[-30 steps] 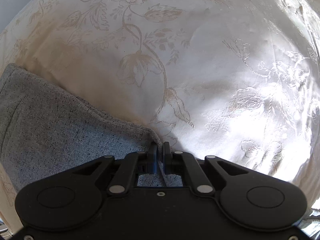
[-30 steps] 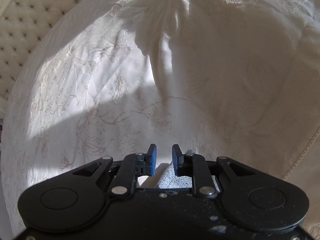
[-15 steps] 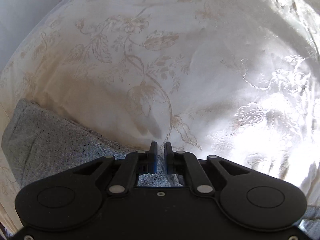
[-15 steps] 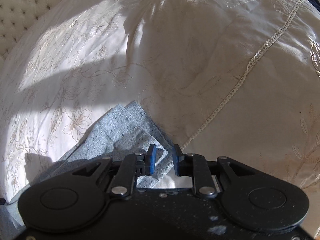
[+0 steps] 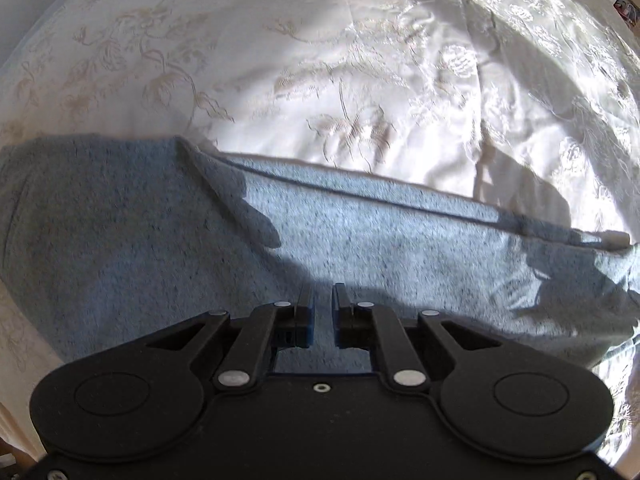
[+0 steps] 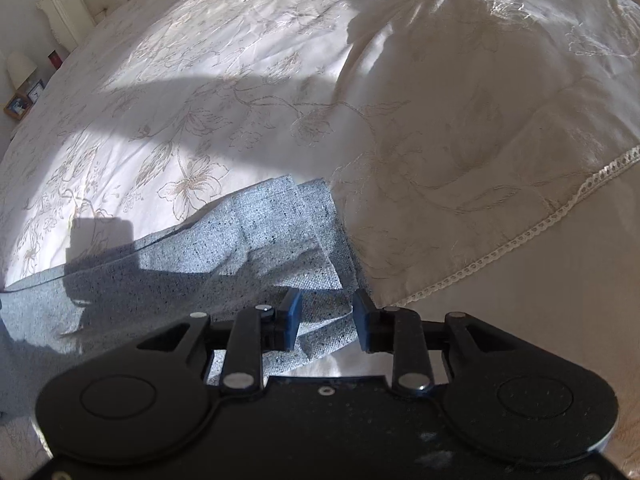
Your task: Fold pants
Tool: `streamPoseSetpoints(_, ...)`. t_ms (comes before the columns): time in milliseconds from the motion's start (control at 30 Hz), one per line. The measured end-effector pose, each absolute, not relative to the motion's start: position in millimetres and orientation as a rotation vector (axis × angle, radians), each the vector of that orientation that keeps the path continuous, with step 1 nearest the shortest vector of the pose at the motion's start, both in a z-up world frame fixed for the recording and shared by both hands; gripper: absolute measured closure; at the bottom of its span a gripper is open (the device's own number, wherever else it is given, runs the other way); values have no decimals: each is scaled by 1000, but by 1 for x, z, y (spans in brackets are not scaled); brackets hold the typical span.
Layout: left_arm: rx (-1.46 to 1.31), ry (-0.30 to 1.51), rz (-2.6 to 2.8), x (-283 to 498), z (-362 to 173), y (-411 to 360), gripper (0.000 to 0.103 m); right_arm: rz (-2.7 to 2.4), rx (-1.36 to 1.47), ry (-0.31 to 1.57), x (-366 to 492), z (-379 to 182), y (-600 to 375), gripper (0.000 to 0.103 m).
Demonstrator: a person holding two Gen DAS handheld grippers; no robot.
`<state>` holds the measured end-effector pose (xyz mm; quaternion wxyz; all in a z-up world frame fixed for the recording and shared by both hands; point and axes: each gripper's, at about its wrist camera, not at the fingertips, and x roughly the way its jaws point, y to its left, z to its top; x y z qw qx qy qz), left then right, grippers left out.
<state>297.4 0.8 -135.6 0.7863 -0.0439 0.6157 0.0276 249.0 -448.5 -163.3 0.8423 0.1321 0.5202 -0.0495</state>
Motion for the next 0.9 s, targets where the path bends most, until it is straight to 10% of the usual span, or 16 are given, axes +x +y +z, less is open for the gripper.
streamPoseSetpoints(267,-65,1388,37,272,-138,-19,87,12,276,1131,261,-167,-455,71)
streamPoseSetpoints(400,-48,1382,23,271,-136,-29,87,-3,327,1172,263,-162,-457,100)
streamPoseSetpoints(733,33,1365,-40,276,-136,-58,87,-98,352,1242,258,-155,-469,100)
streamPoseSetpoints(900,42,1345,-37,275,-133,-57,87,-134,389,1136,254,-143,-473,81)
